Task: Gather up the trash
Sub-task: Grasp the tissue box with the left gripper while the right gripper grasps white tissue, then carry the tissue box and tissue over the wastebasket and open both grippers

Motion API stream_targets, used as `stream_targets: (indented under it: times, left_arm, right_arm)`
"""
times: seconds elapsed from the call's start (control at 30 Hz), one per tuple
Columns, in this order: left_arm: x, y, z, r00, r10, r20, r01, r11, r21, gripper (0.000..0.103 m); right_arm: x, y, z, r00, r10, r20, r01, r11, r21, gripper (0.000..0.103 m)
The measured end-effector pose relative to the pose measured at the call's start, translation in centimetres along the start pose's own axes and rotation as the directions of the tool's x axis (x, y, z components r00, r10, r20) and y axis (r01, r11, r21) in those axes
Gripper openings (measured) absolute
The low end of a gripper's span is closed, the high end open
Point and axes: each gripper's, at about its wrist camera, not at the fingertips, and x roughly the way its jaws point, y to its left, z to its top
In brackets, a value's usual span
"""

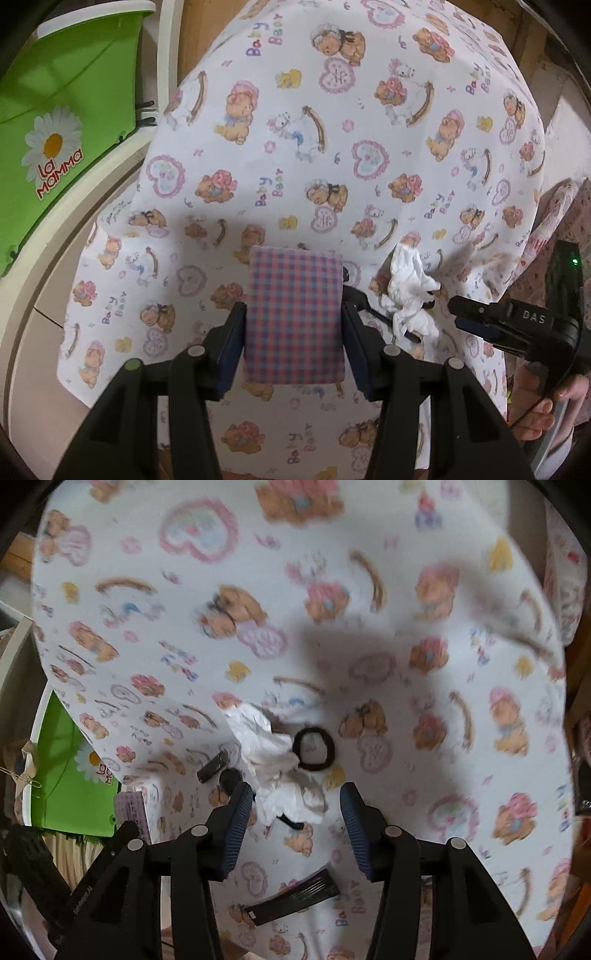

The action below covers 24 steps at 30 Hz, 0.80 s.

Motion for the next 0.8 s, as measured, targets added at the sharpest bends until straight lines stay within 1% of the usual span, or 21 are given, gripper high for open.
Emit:
stream_targets:
  times: [0.07,0.17,0.27,0.3,0.33,0.37,0.4,0.47,0.5,0.57,0.63,0.67,0.73,0.8]
  left_arm:
    - [0.0,0.1,0.0,1.000,-0.015,-0.002,0.015,1.000,-0.005,0.048]
    - [-0.7,0.6,0.0,1.000,-0.013,0.001,0.013,1.000,-0.007,0.048]
    - [-1.4,0.8,0.0,1.000,-0.015,0.013,0.015,1.000,-0.005,0.048]
    - [-1.5,0.9,-0.1,1.000,-0.013,0.016,0.013,1.000,-0.006,0.048]
    - [-1.6,1.0,-0.2,1.000,-0.009,0.017,0.009,1.000,-0.007,0.048]
    - [-1.6,1.1,-0.3,1.000,-0.004,0.015,0.004,1.000,-0.006,0.048]
    - [-1.6,1.2,-0.4,1.000,0.000,0.011,0.000,1.000,-0.003,0.048]
    - [-1.7,1.4,-0.6,1.000,0.005,0.002,-0.005,1.000,0.008,0.048]
    - [-1.8,1.5,-0.7,1.000,0.006,0.000,-0.006,1.000,0.010,0.048]
    - [-1.7,2.1,-0.6,0.999,-0.015,-0.028,0.015,1.000,-0.009,0.048]
    - [-1.6,3.2,-0.6,0.997,-0.060,-0.054,0.057,0.997,-0.060,0.048]
    - [-1.7,3.7,-0.6,0.996,-0.068,-0.059,0.063,0.995,-0.080,0.048]
    - [-2.0,4.3,-0.7,0.997,-0.061,-0.056,0.056,0.994,-0.095,0.048]
    - [-2.5,4.5,-0.9,0.997,-0.056,-0.048,0.052,0.994,-0.092,0.048]
  right_arm:
    - [0.4,0.5,-0.3,1.000,-0.016,0.000,0.016,1.000,-0.022,0.050]
    - [1.1,1.6,-0.7,0.999,-0.054,-0.002,0.053,0.996,-0.066,0.049]
    - [1.9,2.3,-1.0,0.997,-0.075,-0.009,0.074,0.993,-0.088,0.046]
    - [2.2,2.6,-1.1,0.996,-0.090,-0.007,0.089,0.991,-0.099,0.041]
    - [2.6,2.9,-1.4,0.993,-0.115,0.000,0.114,0.987,-0.115,0.033]
    - [2.7,2.9,-1.4,0.992,-0.129,0.006,0.129,0.984,-0.121,0.028]
    - [3.0,2.8,-1.6,0.990,-0.143,0.011,0.143,0.982,-0.124,0.018]
    - [3.3,2.6,-1.7,0.988,-0.156,0.020,0.157,0.980,-0.124,0.011]
    - [3.3,2.6,-1.8,0.987,-0.158,0.029,0.160,0.979,-0.127,0.006]
    - [3.0,2.9,-1.9,0.991,-0.133,0.026,0.135,0.981,-0.139,0.006]
    - [2.3,3.4,-2.2,0.995,-0.102,0.022,0.105,0.980,-0.171,0.006]
    - [2.1,3.7,-2.4,0.995,-0.094,0.024,0.097,0.978,-0.187,0.006]
    - [1.4,4.3,-2.9,0.997,-0.069,0.029,0.074,0.964,-0.255,0.006]
    - [0.9,4.7,-3.4,0.998,-0.057,0.031,0.063,0.953,-0.296,0.006]
